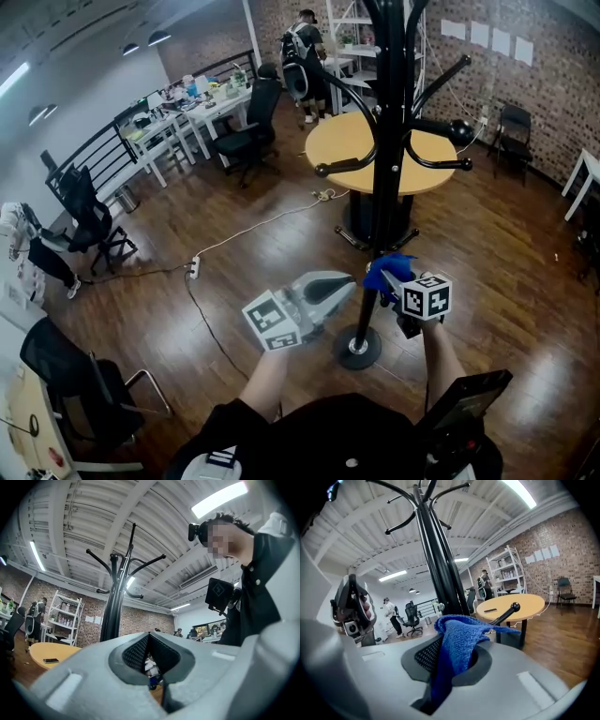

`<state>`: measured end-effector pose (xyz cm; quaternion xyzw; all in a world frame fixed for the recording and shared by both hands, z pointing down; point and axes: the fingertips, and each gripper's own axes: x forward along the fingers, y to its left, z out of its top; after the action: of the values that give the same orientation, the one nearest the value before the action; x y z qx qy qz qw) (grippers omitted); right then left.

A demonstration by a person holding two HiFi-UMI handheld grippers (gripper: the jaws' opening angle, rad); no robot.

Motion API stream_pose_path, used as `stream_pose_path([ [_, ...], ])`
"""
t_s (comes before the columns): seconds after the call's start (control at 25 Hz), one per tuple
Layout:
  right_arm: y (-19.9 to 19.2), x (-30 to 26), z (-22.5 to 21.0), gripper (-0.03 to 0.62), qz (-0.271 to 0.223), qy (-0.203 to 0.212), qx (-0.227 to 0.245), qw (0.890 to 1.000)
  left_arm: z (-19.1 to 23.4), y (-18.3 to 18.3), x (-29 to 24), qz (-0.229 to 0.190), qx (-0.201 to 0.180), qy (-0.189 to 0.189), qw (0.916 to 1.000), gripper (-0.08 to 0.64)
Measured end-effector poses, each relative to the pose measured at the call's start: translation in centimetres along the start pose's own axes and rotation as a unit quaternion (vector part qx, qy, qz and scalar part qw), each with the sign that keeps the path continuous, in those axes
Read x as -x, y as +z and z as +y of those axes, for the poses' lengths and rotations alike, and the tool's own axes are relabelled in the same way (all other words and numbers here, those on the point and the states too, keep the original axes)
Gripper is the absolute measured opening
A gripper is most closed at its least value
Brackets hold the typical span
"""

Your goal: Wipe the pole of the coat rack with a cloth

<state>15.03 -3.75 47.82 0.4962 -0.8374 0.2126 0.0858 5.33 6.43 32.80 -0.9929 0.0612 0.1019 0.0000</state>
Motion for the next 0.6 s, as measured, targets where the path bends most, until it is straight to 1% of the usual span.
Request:
stream_pose_path([
  [0.12, 2.6, 0.4, 0.9, 0.034, -0.045, -0.001, 0.031, 0.998, -0.4, -0.2, 0.4, 0.001, -0.001, -0.001, 1.0, -0.003],
  [0.2, 5.6, 1.4, 2.1, 0.034, -0.084, 0.011, 0.041, 0.996, -0.4, -0.2, 0.7, 0.0, -0.001, 0.0, 1.0, -0.003],
  [0.28, 9.4, 2.8, 3.4, 0.034, -0.124, 0.015, 0.064, 0.99, -0.4, 0.0, 0.8, -0.001, -0.001, 0.002, 1.0, -0.003],
  [0.36, 13.8, 4.6, 4.7, 0.034, -0.174, 0.012, 0.091, 0.98, -0.3, 0.1, 0.8, -0.003, -0.001, 0.002, 1.0, -0.003],
  [0.48, 20.4, 7.3, 6.6, 0.034, -0.251, 0.0, 0.128, 0.96, -0.2, 0.1, 0.6, -0.008, -0.001, -0.001, 1.0, -0.003],
  [0.6, 25.4, 9.3, 8.2, 0.034, -0.295, -0.029, 0.183, 0.937, -0.2, 0.0, 0.4, -0.011, -0.002, -0.003, 0.9999, -0.003],
])
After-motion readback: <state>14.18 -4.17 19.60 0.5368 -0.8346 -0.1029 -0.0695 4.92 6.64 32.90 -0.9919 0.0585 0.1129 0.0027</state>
